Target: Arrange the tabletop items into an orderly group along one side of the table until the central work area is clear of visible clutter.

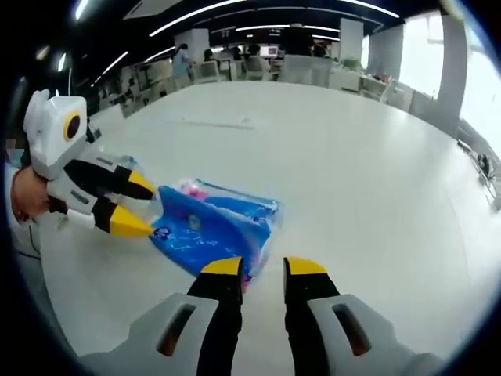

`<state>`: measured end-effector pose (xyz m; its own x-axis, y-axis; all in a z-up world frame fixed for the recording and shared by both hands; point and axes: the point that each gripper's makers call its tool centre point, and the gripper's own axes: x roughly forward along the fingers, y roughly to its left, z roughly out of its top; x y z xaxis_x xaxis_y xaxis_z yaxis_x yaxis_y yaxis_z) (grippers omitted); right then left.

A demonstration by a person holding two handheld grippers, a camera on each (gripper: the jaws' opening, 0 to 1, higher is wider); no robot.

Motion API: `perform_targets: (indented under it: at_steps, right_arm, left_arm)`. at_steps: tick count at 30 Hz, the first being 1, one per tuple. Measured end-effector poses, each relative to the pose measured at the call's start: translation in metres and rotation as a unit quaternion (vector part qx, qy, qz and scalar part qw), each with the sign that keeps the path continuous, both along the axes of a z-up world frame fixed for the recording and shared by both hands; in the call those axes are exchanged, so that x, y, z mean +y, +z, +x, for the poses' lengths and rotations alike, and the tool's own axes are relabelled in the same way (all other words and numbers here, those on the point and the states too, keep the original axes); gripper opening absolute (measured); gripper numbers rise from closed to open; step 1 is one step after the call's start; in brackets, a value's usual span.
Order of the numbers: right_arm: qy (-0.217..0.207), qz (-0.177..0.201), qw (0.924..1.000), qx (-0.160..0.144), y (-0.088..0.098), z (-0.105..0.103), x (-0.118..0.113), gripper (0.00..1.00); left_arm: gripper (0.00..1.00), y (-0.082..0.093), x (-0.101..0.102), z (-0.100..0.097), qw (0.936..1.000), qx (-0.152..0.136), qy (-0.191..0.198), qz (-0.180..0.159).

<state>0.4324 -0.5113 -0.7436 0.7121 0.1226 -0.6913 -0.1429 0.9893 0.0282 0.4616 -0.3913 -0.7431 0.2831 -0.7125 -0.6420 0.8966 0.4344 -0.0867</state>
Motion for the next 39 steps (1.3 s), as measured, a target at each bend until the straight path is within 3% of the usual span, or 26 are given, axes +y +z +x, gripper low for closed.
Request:
perform_targets:
  at_steps: [24, 39]
  right_arm:
    - [-0.002, -0.005, 0.9999, -0.015, 0.017, -0.002, 0.002, 0.39]
    - [0.003, -0.009, 0.9995, -0.03, 0.037, -0.004, 0.006, 0.43]
  left_arm:
    - [0.44, 0.022, 0.004, -0.005, 0.9997, -0.005, -0.013, -0.022]
    - [0.55, 0.042, 0.01, -0.007, 0.9991, -0.01, -0.013, -0.038]
